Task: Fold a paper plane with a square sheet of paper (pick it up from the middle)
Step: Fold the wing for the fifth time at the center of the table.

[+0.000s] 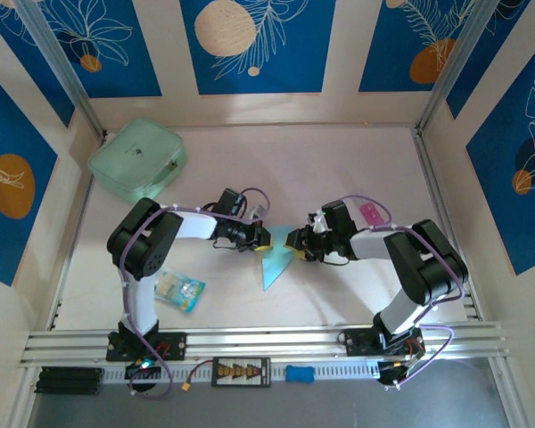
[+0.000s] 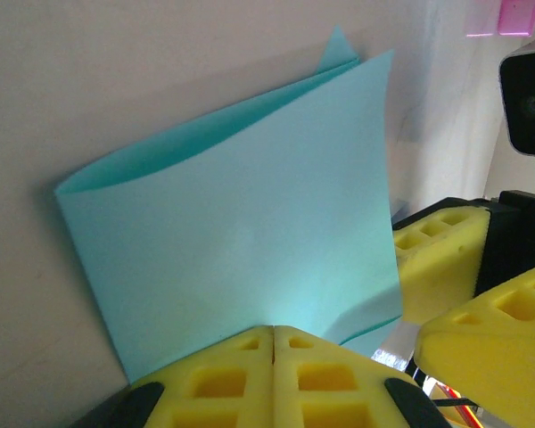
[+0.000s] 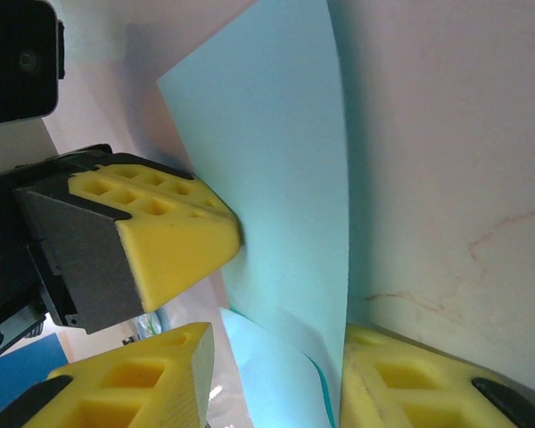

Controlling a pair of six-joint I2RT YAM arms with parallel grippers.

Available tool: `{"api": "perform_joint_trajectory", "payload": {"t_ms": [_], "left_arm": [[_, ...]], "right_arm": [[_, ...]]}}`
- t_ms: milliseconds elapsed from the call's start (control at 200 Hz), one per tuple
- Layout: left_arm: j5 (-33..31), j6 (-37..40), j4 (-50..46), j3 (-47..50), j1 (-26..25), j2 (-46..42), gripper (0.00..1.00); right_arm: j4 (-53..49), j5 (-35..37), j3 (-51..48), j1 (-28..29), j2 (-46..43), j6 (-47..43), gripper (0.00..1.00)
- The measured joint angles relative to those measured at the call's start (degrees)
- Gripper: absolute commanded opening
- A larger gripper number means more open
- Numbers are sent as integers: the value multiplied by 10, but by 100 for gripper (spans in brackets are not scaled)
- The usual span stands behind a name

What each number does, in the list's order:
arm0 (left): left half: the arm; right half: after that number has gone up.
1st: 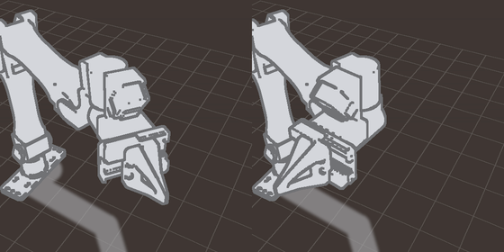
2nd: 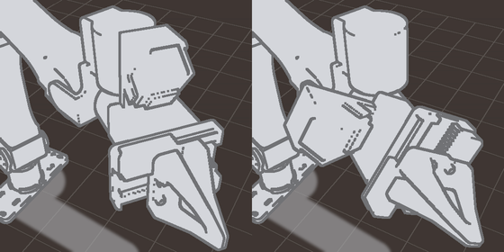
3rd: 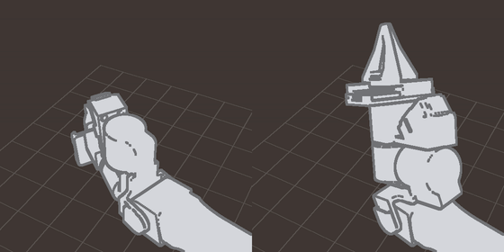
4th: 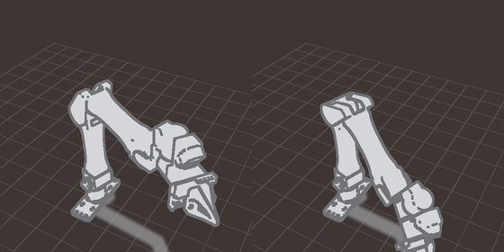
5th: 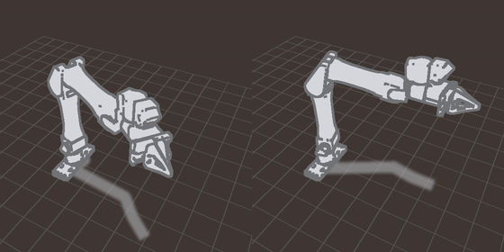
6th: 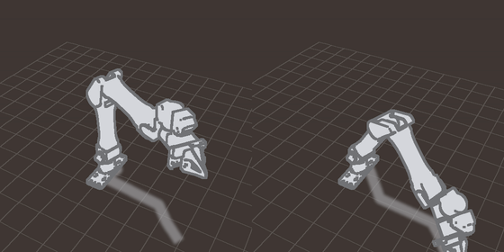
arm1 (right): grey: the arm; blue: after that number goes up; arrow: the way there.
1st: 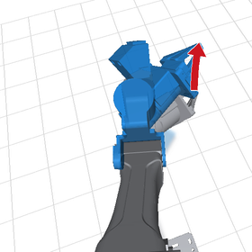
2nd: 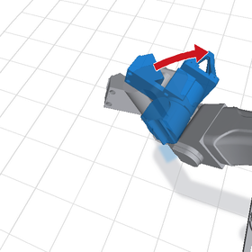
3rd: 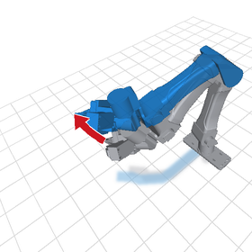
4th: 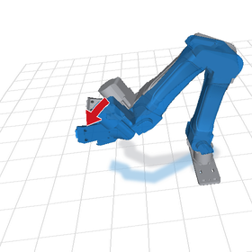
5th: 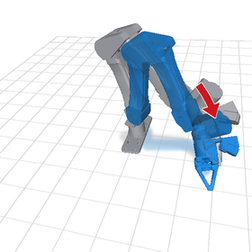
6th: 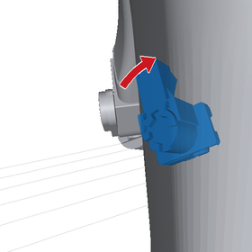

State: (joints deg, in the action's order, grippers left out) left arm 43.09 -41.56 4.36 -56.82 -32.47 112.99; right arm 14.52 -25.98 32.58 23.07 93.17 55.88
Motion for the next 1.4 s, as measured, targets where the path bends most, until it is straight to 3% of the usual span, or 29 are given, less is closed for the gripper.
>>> {"api": "perform_joint_trajectory", "payload": {"t_ms": [750,1190,1400], "left_arm": [[4,-1,-1,1,8,-1,8],[4,-6,3,6,9,-4,9],[3,-9,3,12,10,-16,16]], "right_arm": [[-17,-8,25,-5,25,-17,38],[-2,-11,27,-7,37,-15,22],[9,-16,27,-10,38,-16,7]]}}
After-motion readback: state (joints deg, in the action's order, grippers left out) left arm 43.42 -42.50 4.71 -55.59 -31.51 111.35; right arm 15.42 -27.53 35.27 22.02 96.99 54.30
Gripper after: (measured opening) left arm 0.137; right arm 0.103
